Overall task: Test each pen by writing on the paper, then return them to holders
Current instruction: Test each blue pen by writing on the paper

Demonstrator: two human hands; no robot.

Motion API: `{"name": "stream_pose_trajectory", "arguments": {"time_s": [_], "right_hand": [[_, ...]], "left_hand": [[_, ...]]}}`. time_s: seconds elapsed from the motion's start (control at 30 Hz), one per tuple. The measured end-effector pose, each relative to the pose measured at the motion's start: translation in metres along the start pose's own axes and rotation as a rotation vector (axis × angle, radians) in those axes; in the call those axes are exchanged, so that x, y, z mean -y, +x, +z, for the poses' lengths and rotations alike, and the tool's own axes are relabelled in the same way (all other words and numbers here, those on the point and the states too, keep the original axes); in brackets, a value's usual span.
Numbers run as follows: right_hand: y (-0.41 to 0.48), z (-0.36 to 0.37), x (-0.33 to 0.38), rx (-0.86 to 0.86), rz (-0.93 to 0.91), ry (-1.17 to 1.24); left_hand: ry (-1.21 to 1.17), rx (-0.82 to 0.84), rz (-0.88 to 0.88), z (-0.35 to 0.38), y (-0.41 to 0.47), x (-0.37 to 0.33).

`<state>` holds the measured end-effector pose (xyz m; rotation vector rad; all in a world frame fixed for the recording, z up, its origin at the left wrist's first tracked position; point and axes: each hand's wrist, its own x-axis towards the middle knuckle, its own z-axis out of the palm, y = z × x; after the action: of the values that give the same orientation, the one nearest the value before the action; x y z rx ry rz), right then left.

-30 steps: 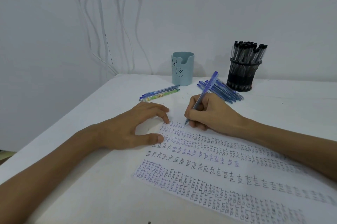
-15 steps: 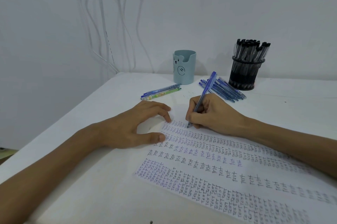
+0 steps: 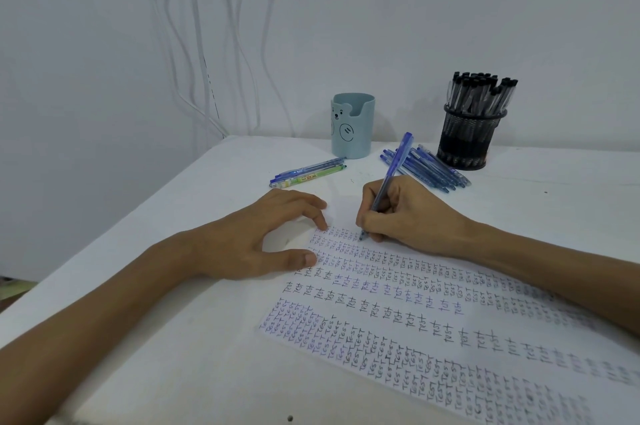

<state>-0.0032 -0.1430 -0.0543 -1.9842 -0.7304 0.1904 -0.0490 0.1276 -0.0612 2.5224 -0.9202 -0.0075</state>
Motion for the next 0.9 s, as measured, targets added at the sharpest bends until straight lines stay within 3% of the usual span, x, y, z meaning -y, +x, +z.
{"name": "stream_pose_trajectory", "arguments": {"time_s": [0.9], "right_hand": [[0.0004, 0.0011, 0.0023, -0.062, 0.037, -0.074]], "left_hand": [[-0.007, 0.009, -0.016, -0.0010, -0.0005, -0.0011]]}}
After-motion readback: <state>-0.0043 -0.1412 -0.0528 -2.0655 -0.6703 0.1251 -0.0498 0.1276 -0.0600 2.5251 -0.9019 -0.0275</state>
